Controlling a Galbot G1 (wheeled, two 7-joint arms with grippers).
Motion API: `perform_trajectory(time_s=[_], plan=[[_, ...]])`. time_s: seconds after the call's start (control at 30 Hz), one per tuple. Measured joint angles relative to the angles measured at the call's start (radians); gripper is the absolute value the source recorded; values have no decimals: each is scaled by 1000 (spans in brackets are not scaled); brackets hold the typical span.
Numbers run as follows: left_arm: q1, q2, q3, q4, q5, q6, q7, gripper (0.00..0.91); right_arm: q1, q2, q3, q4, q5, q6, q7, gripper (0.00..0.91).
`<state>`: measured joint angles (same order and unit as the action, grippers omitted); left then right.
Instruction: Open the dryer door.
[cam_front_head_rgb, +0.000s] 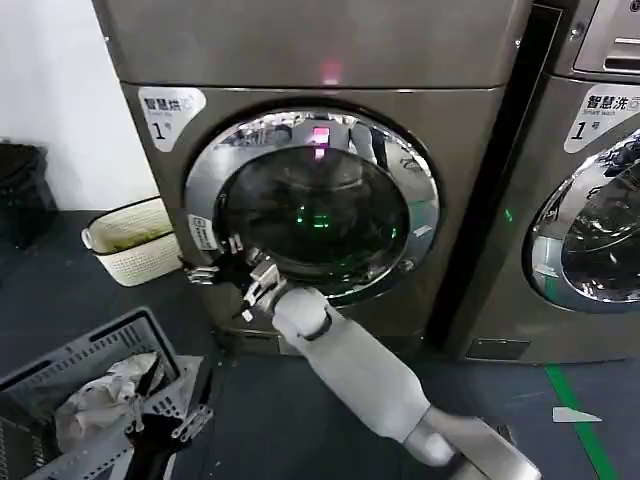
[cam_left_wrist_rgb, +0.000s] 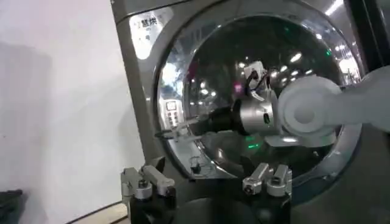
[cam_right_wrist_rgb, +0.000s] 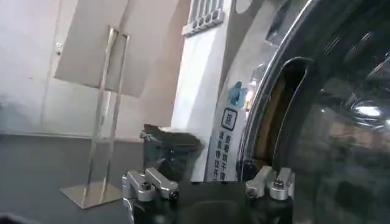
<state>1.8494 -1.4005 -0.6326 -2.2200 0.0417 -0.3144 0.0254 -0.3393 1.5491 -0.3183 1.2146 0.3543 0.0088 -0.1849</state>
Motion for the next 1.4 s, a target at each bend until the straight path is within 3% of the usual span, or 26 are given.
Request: perform_trajectory(time_s=[0.63,0.93,1.4], plan=[[-8,4,-8,2,-3,3,1,907,28,-99,-51,76,179,3,-236,907],[-1,6,-20,2,-10,1,1,907,30,-145,-65,125,221,1,-288,907],[-2,33,-132,31,-28,31,32,907,-5,-278,-91,314,301,-15,-360,907]])
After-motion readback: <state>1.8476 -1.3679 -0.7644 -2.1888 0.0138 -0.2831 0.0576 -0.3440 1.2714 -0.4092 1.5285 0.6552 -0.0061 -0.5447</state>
